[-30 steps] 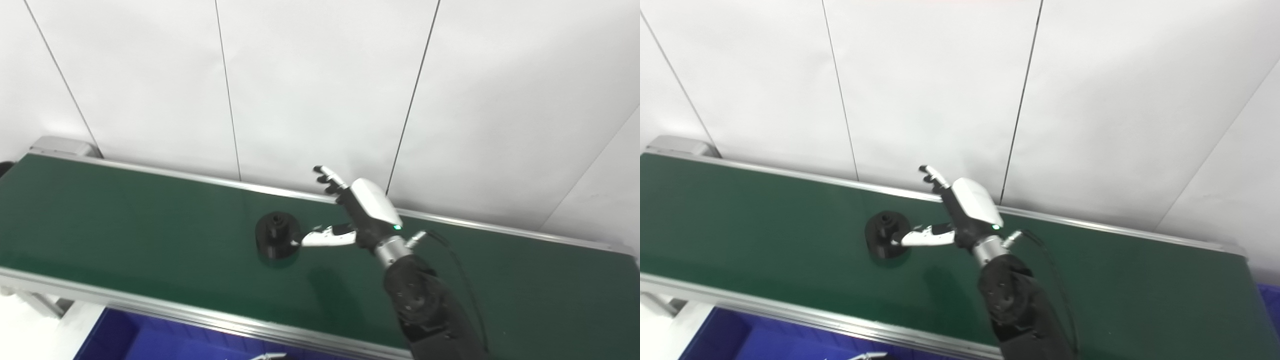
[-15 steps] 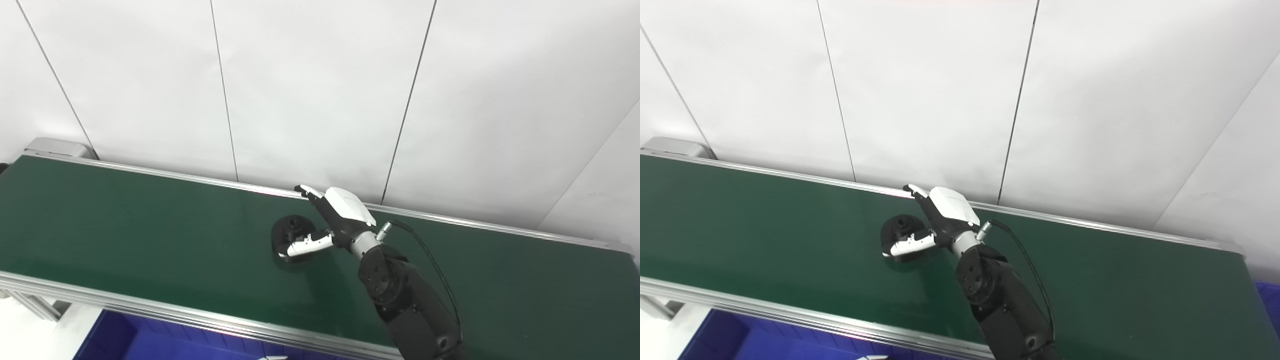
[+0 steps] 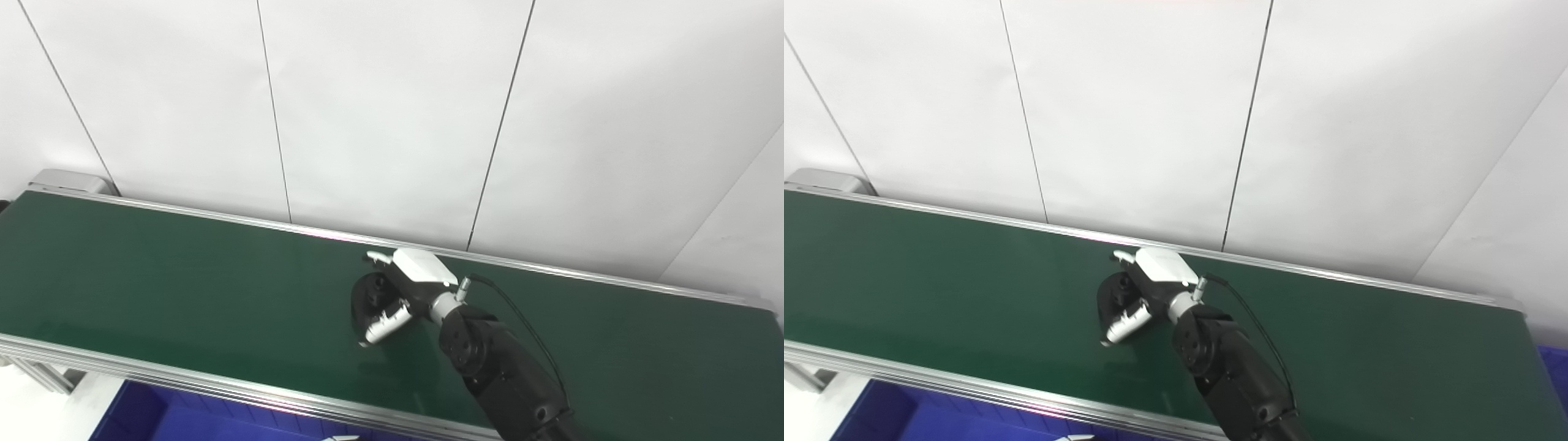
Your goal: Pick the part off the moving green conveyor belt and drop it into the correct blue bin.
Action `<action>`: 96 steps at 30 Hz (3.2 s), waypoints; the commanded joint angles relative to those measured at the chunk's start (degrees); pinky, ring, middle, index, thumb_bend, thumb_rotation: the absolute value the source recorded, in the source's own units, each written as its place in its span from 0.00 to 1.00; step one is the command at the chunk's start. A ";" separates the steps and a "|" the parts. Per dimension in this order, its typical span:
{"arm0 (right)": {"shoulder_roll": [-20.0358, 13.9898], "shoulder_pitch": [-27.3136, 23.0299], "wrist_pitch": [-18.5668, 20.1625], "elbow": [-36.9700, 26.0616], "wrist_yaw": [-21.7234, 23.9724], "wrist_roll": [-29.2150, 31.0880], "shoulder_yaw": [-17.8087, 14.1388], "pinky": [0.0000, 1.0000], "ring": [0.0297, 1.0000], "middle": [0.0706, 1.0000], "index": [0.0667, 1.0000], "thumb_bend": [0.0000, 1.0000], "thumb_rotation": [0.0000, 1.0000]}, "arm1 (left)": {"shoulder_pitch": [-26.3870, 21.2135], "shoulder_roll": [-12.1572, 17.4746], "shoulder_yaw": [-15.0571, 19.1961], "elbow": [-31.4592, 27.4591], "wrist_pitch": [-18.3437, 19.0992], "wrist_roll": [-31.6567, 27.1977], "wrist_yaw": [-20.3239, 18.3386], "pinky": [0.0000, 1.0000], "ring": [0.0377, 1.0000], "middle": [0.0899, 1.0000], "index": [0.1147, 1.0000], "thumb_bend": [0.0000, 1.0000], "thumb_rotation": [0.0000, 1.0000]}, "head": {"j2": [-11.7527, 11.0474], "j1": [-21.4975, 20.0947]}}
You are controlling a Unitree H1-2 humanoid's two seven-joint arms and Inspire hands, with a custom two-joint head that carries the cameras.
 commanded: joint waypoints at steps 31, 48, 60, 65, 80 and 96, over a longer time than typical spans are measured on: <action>-2.51 14.21 3.61 -29.81 -7.00 -4.92 -6.00 0.27 0.34 0.44 0.52 0.51 0.00 | 1.58 -1.04 2.43 -4.46 -1.95 -2.28 -1.66 0.75 0.82 0.83 0.79 0.89 0.40 | 6.17 -3.34; -2.89 43.09 4.89 -65.64 -2.35 -4.66 -14.78 0.27 0.34 0.41 0.52 0.51 0.00 | 2.17 -1.17 2.25 -9.84 -1.95 -1.46 0.24 0.82 0.86 0.86 0.84 0.83 0.48 | 18.59 -5.62; -4.84 64.24 -1.69 -58.47 -9.18 -0.20 -15.05 0.25 0.39 0.47 0.46 0.51 0.00 | 1.00 -1.07 1.97 -10.16 -1.91 -3.50 1.63 0.78 0.85 0.87 0.82 0.84 0.47 | 19.83 -5.89; -4.83 64.66 -1.77 -52.46 -11.13 -1.10 -14.62 0.26 0.39 0.46 0.45 0.51 0.00 | 0.72 -0.49 2.12 -10.33 -1.84 -3.12 1.81 0.79 0.87 0.88 0.83 0.84 0.46 | 19.63 -5.69; -3.71 60.04 2.83 -43.27 -8.87 0.56 -14.84 0.71 0.84 0.86 0.85 0.64 0.15 | 0.94 0.05 2.34 -10.08 -1.89 -2.01 2.73 0.78 0.86 0.87 0.83 0.84 0.48 | 18.64 -6.69; -4.39 67.11 -16.69 -47.18 -21.94 9.42 -14.10 0.80 0.94 0.99 1.00 0.84 0.53 | 1.63 0.43 2.14 -9.93 -1.92 -3.09 2.36 0.79 0.86 0.87 0.83 0.84 0.46 | 17.79 -6.57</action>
